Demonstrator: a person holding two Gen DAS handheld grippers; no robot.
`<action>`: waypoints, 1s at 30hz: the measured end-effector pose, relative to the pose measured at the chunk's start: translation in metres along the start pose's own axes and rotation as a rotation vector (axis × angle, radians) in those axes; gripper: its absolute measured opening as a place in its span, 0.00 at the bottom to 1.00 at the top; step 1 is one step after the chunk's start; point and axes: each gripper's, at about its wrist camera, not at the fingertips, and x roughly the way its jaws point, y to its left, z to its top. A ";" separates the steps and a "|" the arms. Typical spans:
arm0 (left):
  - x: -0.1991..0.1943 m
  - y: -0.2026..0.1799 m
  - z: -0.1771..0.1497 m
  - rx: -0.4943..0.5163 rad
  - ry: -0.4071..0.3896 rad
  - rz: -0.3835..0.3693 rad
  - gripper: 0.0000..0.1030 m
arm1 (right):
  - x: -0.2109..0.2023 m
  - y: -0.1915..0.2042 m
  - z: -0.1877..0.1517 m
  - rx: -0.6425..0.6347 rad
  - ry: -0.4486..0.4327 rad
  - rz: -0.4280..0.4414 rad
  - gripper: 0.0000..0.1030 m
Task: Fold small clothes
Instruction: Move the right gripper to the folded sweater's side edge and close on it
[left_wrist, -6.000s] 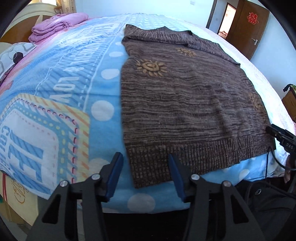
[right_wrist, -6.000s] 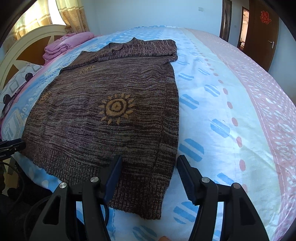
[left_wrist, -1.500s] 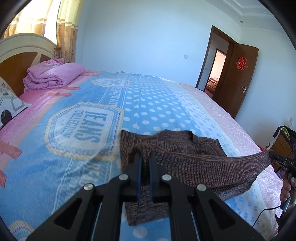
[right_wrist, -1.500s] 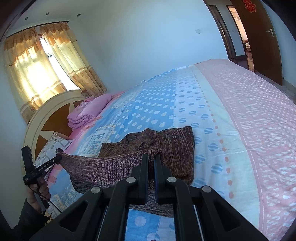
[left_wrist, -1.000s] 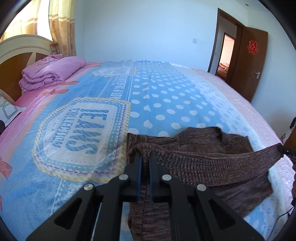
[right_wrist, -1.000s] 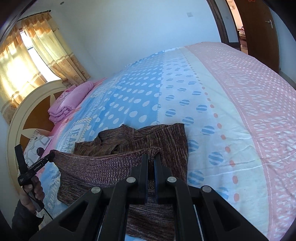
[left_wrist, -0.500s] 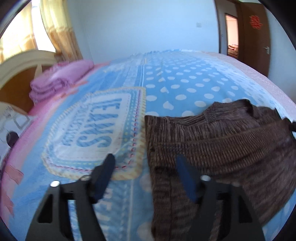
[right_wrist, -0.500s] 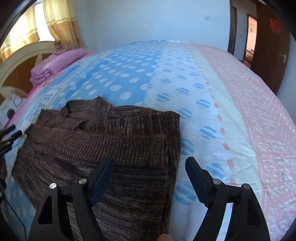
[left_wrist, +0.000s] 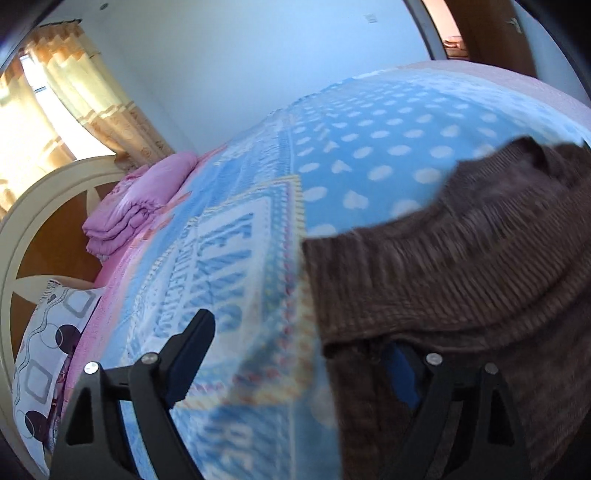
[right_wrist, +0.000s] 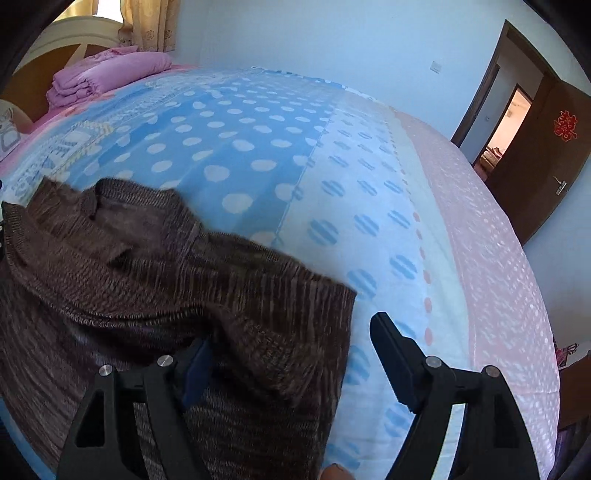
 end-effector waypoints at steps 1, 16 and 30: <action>0.004 0.003 0.004 -0.009 0.002 0.016 0.86 | 0.001 -0.004 0.009 0.020 -0.010 -0.012 0.77; 0.037 0.037 -0.003 -0.159 0.150 0.047 0.89 | -0.020 -0.038 -0.025 0.179 -0.055 0.094 0.77; 0.005 0.030 -0.043 -0.287 0.134 0.024 0.97 | 0.016 0.087 0.013 -0.005 0.034 0.348 0.06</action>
